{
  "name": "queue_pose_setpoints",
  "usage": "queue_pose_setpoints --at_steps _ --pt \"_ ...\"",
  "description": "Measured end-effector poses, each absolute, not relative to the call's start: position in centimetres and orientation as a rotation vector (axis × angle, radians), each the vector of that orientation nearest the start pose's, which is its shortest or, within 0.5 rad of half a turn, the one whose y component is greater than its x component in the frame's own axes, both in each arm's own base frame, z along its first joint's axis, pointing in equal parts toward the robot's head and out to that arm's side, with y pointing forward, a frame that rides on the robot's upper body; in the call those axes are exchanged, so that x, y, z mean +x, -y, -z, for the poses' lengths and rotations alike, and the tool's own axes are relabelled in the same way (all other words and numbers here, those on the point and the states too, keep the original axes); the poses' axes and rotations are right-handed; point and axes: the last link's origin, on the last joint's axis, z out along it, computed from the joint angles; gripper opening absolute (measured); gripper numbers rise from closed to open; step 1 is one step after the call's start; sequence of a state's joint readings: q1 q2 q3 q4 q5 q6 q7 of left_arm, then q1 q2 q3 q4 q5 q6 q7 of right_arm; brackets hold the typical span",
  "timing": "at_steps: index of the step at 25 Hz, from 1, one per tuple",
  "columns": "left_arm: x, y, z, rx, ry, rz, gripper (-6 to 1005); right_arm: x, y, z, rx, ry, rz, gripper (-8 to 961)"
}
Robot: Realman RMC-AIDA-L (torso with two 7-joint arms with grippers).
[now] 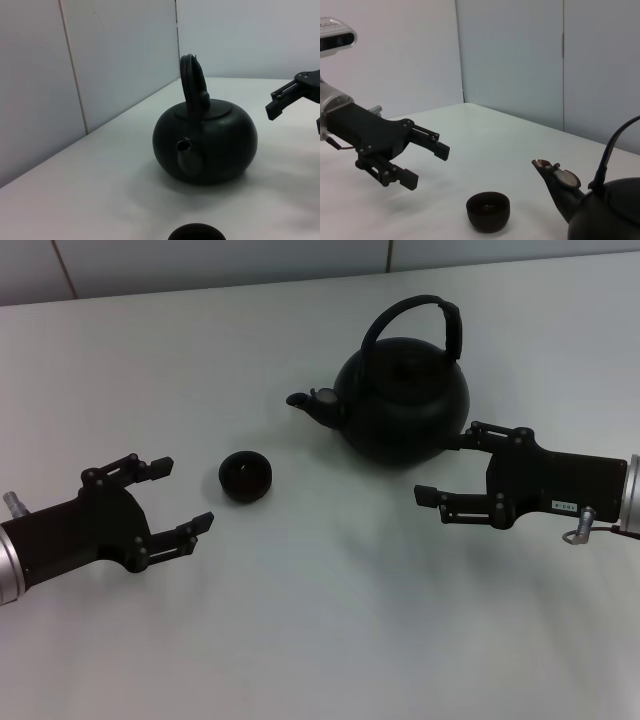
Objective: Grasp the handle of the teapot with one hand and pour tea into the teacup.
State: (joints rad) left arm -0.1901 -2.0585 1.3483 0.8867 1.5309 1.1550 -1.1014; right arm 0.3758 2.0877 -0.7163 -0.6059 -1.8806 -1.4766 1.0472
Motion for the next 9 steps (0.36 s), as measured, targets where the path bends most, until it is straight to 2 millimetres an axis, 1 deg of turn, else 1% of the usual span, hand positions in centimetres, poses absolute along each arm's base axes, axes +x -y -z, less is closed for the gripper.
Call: queue_pose_setpoints --at_steps 9 --pt "-28.39 -29.35 2.92 -2.606 0.264 0.467 806 30.64 -29.61 0.71 -2.582 -0.438 -0.647 817"
